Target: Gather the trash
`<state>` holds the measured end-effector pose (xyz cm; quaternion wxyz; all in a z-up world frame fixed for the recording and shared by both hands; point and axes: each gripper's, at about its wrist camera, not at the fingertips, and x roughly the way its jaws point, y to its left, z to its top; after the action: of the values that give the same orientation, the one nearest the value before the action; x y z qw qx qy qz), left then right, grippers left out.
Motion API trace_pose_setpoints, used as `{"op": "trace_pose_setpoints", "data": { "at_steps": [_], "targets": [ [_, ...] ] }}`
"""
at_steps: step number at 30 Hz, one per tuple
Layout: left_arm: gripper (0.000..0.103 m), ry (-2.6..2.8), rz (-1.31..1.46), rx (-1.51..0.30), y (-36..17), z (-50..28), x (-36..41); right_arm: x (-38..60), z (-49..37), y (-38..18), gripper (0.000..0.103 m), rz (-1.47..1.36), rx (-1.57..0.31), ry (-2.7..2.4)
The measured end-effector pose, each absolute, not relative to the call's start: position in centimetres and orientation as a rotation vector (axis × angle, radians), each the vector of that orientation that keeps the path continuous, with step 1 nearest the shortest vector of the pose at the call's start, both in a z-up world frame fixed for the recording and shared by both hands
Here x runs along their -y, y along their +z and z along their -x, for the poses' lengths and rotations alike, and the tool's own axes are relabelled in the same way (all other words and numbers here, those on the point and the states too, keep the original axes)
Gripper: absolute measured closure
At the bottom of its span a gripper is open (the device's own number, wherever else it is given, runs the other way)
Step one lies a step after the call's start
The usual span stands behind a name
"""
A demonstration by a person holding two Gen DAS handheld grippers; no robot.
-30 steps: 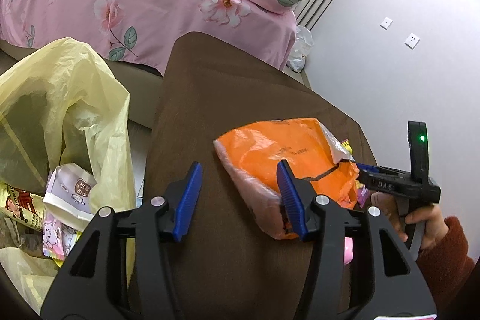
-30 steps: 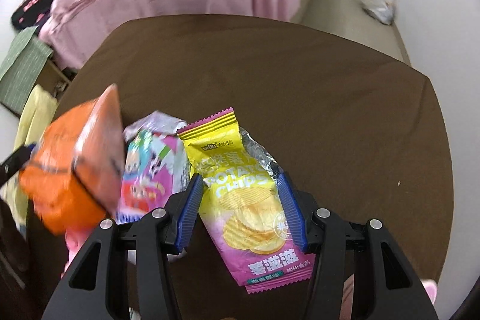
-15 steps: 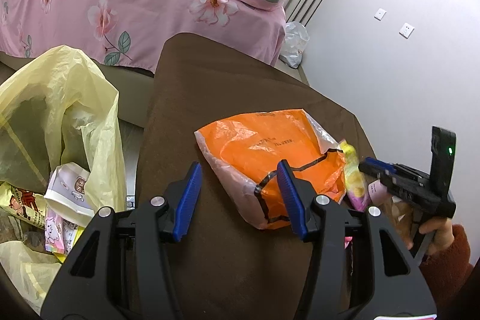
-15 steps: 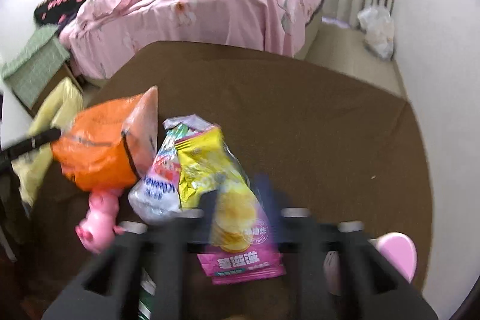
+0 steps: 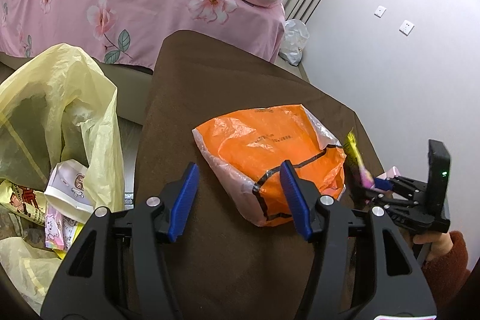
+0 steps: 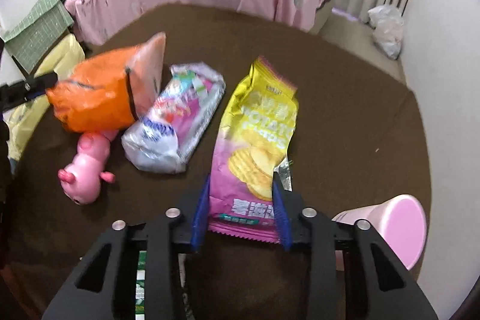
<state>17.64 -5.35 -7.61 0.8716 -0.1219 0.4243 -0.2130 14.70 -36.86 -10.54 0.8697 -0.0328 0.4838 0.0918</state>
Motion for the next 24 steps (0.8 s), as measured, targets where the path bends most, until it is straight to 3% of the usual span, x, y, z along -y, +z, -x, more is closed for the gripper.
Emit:
{"op": "trace_pose_setpoints", "data": {
  "at_steps": [5, 12, 13, 14, 19, 24],
  "targets": [
    [0.038, -0.452, 0.253, -0.923, -7.9, -17.7, 5.6, 36.1, -12.6, -7.6, 0.069, 0.051, -0.903, 0.196],
    [0.038, -0.411, 0.3, -0.974, -8.9, -17.9, 6.3, 34.4, -10.0, -5.8, 0.069, 0.168, -0.795, 0.111],
    [0.044, -0.41, 0.323, -0.982, -9.0, -18.0, 6.3, 34.3, -9.4, -5.5, 0.069, 0.15, -0.782, 0.117],
    [0.055, -0.421, 0.348, -0.991, -9.2, -18.1, 6.3, 34.3, -9.0, -5.3, 0.069, 0.131, -0.771, 0.118],
    [0.077, -0.455, 0.375, -0.962, -8.2, -17.2, 6.1, 34.5, -7.3, -4.7, 0.069, 0.046, -0.738, 0.13],
    [0.079, -0.446, 0.309, -0.838, -4.7, -14.7, 5.1, 34.3, -6.5, -3.3, 0.069, -0.016, -0.713, 0.151]
  ]
}}
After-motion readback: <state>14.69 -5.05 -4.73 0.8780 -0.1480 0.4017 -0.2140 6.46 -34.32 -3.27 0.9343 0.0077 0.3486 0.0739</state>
